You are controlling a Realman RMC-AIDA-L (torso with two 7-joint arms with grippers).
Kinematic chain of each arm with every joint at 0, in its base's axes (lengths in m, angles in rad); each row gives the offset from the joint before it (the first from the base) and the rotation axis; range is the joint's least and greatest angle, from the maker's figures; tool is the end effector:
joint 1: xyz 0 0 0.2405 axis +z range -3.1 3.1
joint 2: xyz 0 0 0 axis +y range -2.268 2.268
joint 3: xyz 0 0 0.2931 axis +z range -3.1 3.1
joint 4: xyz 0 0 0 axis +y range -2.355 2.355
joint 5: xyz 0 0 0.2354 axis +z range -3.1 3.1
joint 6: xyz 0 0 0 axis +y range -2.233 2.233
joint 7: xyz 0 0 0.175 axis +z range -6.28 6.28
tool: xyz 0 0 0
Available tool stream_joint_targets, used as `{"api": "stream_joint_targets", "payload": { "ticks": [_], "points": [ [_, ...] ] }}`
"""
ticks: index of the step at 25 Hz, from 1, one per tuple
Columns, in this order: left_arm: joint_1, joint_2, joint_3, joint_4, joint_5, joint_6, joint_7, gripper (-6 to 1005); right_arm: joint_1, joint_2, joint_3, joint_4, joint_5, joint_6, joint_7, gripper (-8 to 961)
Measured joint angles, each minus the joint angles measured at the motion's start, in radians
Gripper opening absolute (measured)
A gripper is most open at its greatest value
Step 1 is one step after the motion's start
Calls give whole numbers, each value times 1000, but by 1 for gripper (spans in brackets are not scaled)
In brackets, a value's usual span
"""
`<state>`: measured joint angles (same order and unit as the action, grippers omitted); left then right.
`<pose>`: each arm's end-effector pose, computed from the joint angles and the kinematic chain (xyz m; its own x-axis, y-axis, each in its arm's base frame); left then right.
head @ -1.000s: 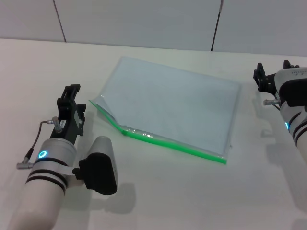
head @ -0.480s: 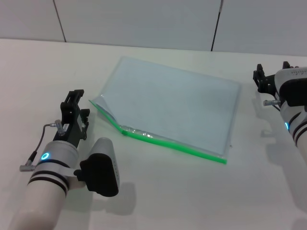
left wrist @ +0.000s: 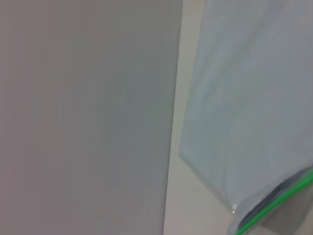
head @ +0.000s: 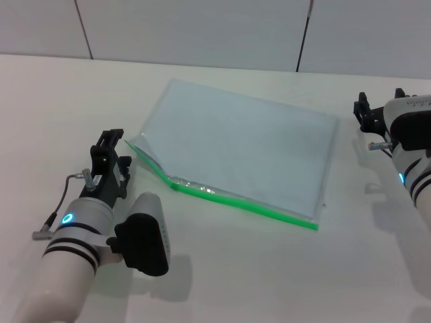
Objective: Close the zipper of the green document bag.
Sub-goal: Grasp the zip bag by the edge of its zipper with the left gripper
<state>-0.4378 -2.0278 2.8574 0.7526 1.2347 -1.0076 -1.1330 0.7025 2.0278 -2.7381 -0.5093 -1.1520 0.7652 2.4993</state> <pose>-0.3242 0.3583 -0.1372 0.7930 0.0049 -0.6092 -0.5892 -0.2486 -0.7688 0.3072 0.4621 -0.1097 0.7936 -0.2587 -0.5507 -0.5832 -0.0654 -0.8097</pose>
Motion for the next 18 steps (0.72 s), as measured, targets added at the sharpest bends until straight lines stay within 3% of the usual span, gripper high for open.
{"api": "stream_joint_targets", "payload": {
  "ticks": [18],
  "points": [
    [-25, -3, -7, -56, -12, -2, -5, 614, 0, 0, 0, 0, 0, 0, -1, 673]
  ]
}}
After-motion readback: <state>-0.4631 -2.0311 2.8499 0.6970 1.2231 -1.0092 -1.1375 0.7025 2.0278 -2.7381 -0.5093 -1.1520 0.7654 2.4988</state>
